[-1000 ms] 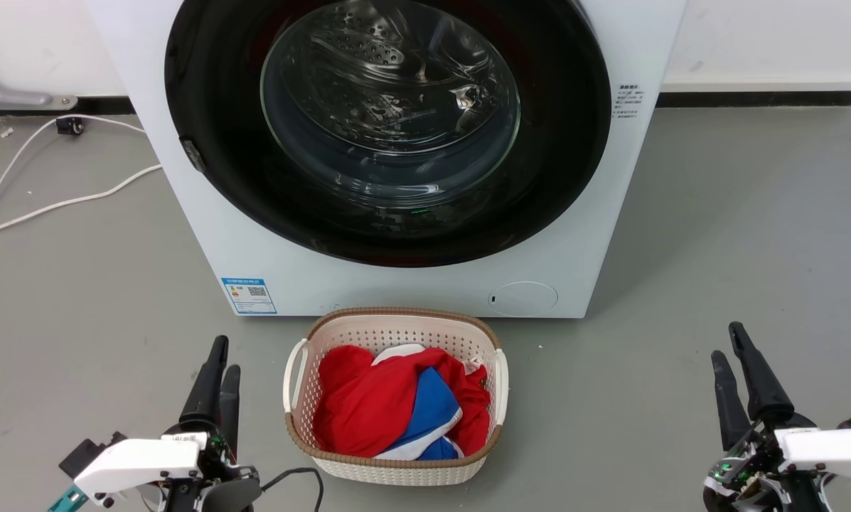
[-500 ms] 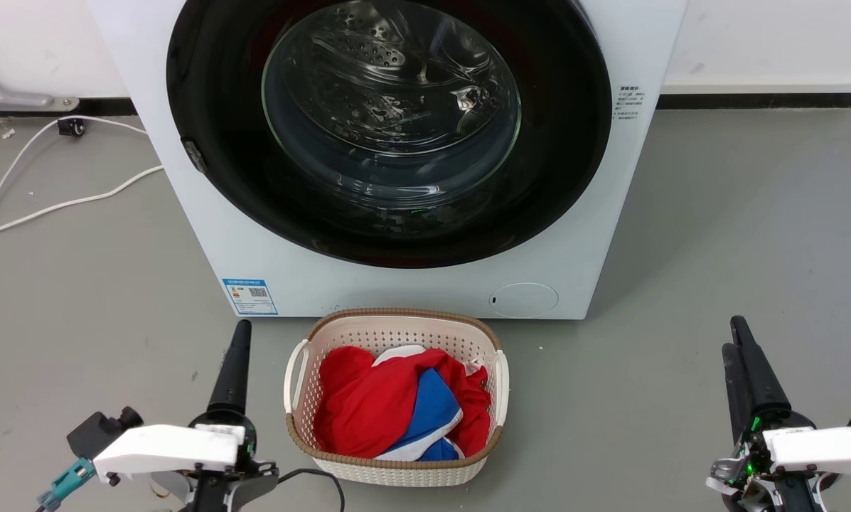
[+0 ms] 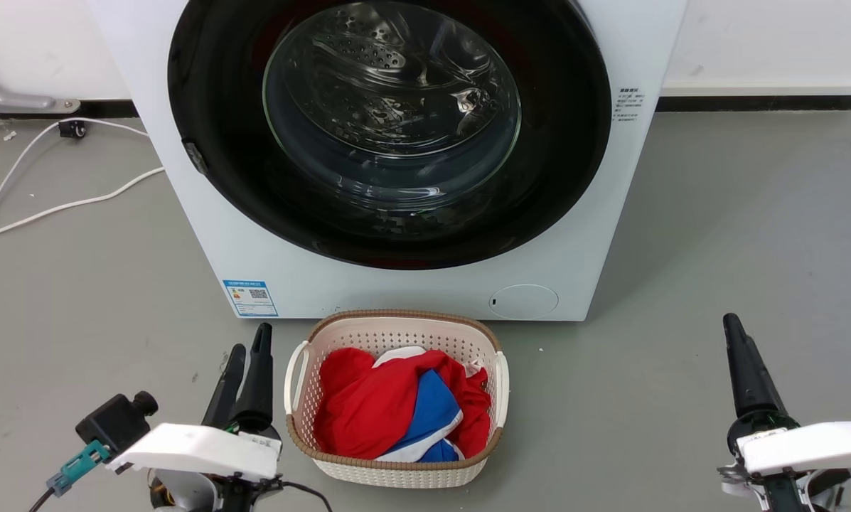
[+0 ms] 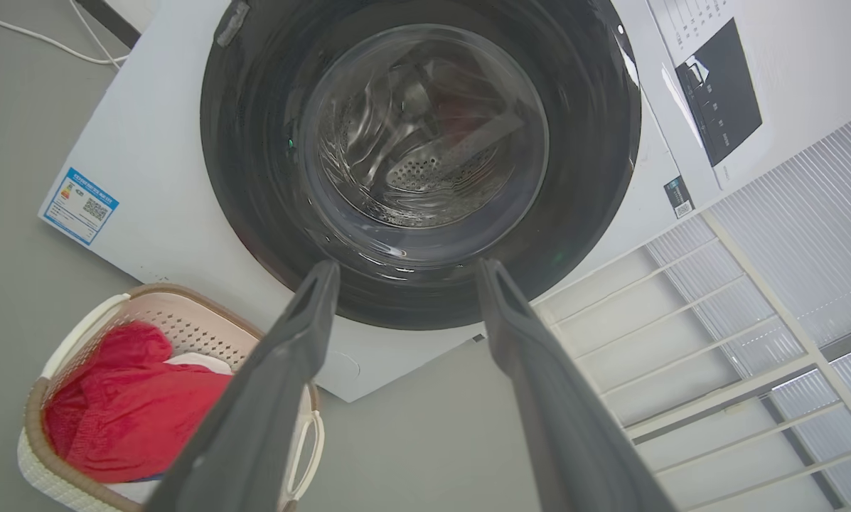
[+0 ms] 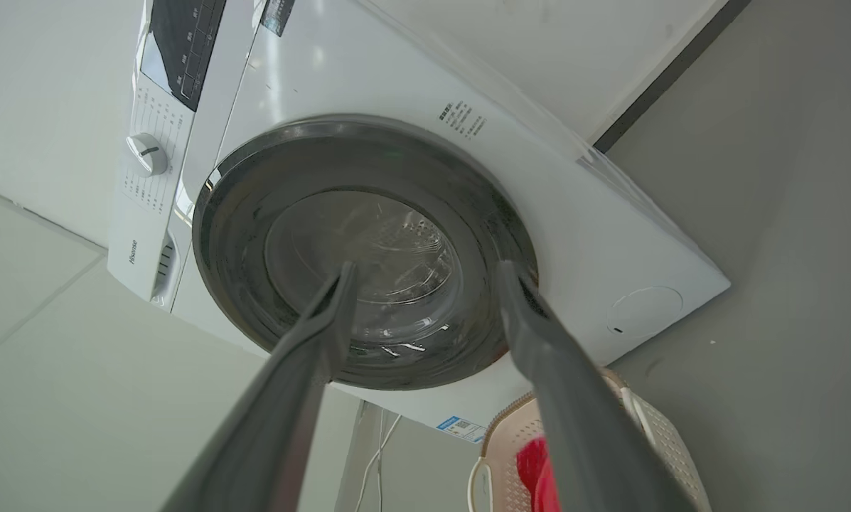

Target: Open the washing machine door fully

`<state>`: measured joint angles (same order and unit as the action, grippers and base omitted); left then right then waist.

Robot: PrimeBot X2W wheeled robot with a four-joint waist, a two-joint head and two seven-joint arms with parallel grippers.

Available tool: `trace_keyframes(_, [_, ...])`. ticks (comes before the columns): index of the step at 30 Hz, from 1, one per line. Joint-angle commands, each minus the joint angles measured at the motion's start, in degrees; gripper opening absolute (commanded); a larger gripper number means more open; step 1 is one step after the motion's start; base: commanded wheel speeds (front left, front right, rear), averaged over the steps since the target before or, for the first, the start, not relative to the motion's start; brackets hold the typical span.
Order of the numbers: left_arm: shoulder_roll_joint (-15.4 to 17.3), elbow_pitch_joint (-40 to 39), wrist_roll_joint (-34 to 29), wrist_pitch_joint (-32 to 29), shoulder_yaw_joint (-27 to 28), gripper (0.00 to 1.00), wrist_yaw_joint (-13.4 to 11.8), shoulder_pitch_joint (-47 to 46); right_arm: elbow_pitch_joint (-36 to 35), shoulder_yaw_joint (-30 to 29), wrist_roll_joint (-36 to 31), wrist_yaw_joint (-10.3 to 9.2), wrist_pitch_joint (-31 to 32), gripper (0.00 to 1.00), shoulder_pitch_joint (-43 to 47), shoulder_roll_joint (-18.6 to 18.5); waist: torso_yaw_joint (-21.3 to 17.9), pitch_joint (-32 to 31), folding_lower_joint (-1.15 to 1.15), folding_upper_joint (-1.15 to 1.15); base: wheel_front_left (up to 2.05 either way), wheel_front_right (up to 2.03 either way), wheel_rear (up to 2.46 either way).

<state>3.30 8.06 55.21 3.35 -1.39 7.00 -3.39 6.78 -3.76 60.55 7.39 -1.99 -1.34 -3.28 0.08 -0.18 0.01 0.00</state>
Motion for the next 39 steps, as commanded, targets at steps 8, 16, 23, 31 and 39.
trace_keyframes(8, [1.4, -1.7, -12.1, 2.1, -2.1, 1.0, -1.0, -0.2, -3.0, -0.9, -15.6, 0.07, 0.7, 1.0, 0.3, 0.1, 0.3, 0.0, -0.01, 0.0, 0.0, 0.0, 0.0])
trace_keyframes(16, [2.9, -1.6, -20.2, 3.4, -4.1, 1.0, -2.2, -0.6, -4.8, -0.7, -25.6, 0.08, 1.3, 1.0, 1.1, 0.2, 0.3, -0.1, -0.01, 0.0, 0.0, 0.0, 0.0])
trace_keyframes(23, [4.0, -1.5, -25.6, 4.6, -5.6, 1.0, -3.2, -0.7, -6.1, -0.7, -31.8, 0.09, 2.0, 1.0, 2.1, 0.3, 0.4, -0.2, -0.01, 0.0, 0.0, 0.0, 0.0])
trace_keyframes(31, [4.7, -1.2, -30.6, 5.7, -7.0, 1.0, -4.4, -0.8, -7.7, -1.3, -38.1, 0.11, 2.3, 1.0, 3.0, 0.3, 0.4, -0.4, -0.01, 0.0, 0.0, 0.0, 0.0])
trace_keyframes(39, [5.0, -0.4, -34.2, 6.9, -8.1, 1.0, -5.0, -0.8, -8.6, -1.3, -42.2, 0.11, 2.5, 1.0, 3.6, 0.3, 0.5, -0.5, -0.01, 0.0, 0.0, 0.0, 0.0])
